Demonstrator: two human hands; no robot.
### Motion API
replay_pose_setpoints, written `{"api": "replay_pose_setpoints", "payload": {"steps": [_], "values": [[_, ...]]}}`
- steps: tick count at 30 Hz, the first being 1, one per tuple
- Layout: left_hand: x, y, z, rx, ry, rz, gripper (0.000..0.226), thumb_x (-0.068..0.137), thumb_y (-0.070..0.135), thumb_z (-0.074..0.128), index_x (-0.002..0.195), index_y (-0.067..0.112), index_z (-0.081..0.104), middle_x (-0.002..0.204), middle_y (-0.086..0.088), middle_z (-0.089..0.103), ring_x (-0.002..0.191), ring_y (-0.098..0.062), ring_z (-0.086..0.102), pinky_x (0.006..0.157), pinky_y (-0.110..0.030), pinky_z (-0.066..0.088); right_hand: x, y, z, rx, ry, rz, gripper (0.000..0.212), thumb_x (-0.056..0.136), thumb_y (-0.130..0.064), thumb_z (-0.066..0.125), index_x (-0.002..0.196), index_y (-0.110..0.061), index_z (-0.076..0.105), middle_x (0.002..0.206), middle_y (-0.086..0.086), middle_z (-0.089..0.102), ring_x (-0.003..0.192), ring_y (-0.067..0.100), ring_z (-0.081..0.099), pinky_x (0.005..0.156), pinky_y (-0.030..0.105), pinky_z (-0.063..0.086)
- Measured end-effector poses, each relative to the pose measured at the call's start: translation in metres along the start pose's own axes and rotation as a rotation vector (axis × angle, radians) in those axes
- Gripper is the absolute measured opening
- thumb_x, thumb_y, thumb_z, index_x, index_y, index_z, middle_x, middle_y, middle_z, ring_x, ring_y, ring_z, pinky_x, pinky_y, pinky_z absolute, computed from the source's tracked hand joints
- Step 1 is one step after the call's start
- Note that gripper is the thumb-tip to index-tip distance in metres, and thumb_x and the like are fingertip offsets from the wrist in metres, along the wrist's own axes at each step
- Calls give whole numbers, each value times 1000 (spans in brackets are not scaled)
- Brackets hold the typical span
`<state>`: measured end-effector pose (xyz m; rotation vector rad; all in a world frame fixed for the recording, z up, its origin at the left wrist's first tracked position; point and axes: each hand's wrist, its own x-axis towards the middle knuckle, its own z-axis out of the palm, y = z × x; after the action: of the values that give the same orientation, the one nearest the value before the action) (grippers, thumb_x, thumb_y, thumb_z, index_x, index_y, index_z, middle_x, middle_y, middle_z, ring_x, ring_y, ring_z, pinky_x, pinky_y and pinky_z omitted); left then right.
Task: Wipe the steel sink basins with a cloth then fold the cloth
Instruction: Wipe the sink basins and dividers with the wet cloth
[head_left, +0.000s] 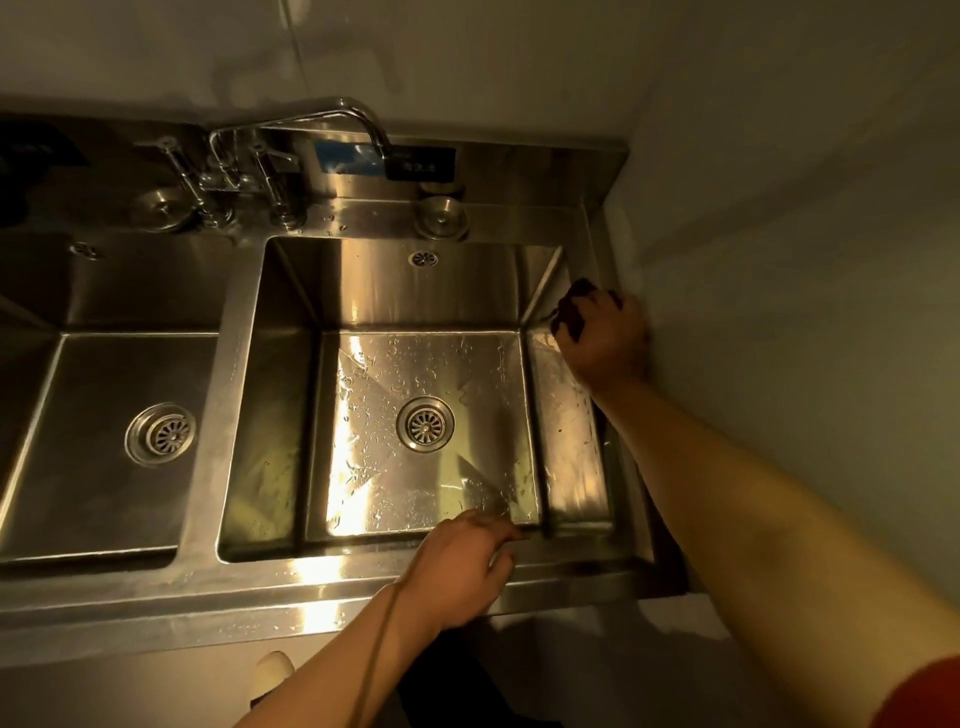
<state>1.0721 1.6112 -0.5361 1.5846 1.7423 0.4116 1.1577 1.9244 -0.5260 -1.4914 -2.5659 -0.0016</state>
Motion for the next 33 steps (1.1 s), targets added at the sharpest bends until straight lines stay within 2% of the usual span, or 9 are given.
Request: {"api": "replay_pose_setpoints", "payload": {"steps": [2,5,8,13,18,22,24,29,33], "values": [[-5,3,-1,34,-24,-4,42,100,41,41,136,30,61,128,3,68,119,-20,57,97,-31,45,-26,2,-5,62,15,-48,43,99,-34,51,133,-12,66,139,9,61,131,35,50,111,44,38],[-11,7,-2,89,-46,-10,44,97,44,38,134,30,57,125,2,68,119,-21,57,96,-33,44,-73,3,-16,174,61,-57,40,96,-25,62,134,-13,64,142,10,59,136,35,46,113,49,41],[-17,9,-1,134,-48,-4,52,94,43,39,143,31,52,135,2,65,123,-21,56,102,-36,43,-123,4,-28,153,-58,26,46,95,-30,63,140,-22,58,148,1,53,144,30,36,113,46,43],[-22,7,-6,169,-63,0,55,95,43,40,149,37,44,139,5,63,122,-19,56,101,-36,43,-206,12,-33,118,-164,93,49,95,-38,63,143,-28,56,151,-6,47,147,26,30,120,36,31],[-27,0,-18,152,-65,-24,49,102,40,44,150,36,46,146,5,58,130,-20,54,108,-36,42,-230,12,-38,155,-155,179,32,88,-30,73,120,-27,69,128,-7,64,125,24,54,111,35,37],[-30,-14,-30,198,-47,-78,45,105,40,42,149,32,49,149,5,56,133,-20,53,111,-36,41,-227,6,-40,33,-222,162,38,96,-44,59,131,-30,63,135,-10,59,129,17,47,107,28,29],[-33,-24,-38,237,-31,-112,46,105,41,41,150,31,48,148,5,56,132,-19,52,110,-36,41,-226,2,-42,37,-223,175,40,98,-46,55,133,-30,61,138,-11,56,129,16,45,106,27,29],[-37,-56,-70,355,24,-177,49,103,43,41,151,34,45,149,7,54,135,-18,48,110,-39,39,-215,-30,-40,365,-140,231,29,93,-33,68,121,-22,67,126,-5,62,120,18,49,104,25,36],[-42,-88,-108,473,129,-300,56,102,45,46,156,31,40,155,5,45,143,-23,38,115,-43,33,-200,-59,-33,585,-17,285,26,93,-32,69,116,-20,69,116,-7,60,111,16,44,91,35,51]]}}
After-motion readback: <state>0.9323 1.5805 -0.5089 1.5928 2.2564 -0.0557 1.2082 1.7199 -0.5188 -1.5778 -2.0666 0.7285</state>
